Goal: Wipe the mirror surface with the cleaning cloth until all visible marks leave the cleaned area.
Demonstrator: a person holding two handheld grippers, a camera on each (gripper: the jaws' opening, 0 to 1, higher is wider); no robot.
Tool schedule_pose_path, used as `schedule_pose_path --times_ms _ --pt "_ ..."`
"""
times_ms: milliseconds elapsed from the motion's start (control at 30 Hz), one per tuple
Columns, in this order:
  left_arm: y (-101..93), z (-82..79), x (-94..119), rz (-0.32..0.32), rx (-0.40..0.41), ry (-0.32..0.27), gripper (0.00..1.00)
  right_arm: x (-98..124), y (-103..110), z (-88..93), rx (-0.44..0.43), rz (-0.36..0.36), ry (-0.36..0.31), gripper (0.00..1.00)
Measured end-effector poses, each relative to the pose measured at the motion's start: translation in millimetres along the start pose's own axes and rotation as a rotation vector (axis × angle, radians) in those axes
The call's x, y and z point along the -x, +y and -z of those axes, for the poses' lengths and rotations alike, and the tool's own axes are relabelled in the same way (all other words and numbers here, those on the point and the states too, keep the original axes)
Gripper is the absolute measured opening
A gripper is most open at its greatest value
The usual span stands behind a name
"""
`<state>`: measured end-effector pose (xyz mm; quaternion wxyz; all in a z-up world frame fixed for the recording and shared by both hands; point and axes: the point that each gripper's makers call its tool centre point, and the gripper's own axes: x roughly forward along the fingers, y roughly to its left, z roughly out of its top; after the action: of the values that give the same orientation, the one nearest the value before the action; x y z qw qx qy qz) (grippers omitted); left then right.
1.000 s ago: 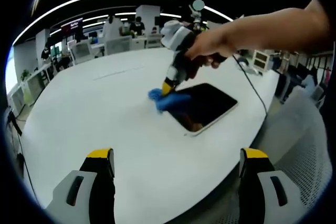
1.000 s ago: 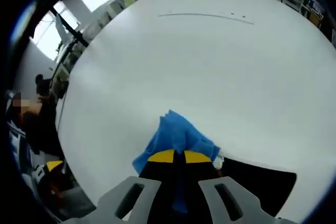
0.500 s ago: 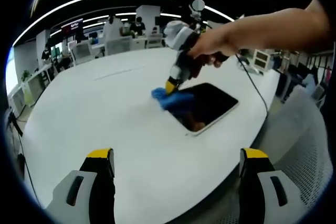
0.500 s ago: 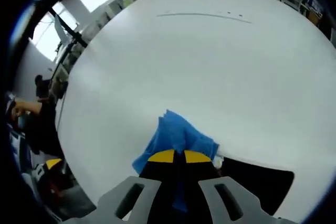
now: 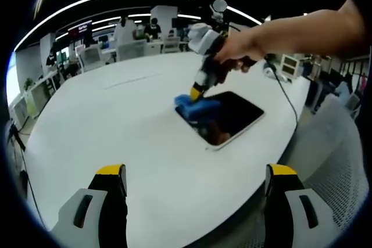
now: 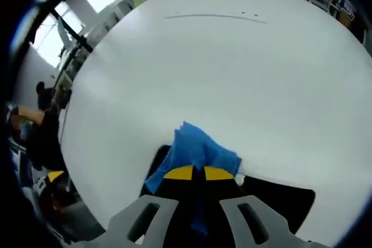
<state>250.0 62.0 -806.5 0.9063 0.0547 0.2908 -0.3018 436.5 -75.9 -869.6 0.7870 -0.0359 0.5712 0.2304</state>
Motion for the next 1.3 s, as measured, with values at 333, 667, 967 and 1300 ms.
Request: schedule_pose_path --times_ms 333,667,967,1300 --pt "-0.2 -1.1 0.4 0.006 0.027 -0.006 0.99 11.4 -12.9 10.3 -0.009 0.030 0.006 0.00" --pt "-1.6 2.1 -0.9 0.008 0.032 0.015 0.99 9.8 -12.4 10.4 -0.007 0.080 -0.029 0.00" --pt "-2.8 1.9 -0.5 0.012 0.035 0.015 0.99 8.4 -12.1 20.5 0.001 0.080 -0.019 0.00" --pt "-3.8 1.9 -0.4 0.015 0.041 0.014 0.99 14.7 -3.4 37.6 -0.017 0.064 -0.034 0.00"
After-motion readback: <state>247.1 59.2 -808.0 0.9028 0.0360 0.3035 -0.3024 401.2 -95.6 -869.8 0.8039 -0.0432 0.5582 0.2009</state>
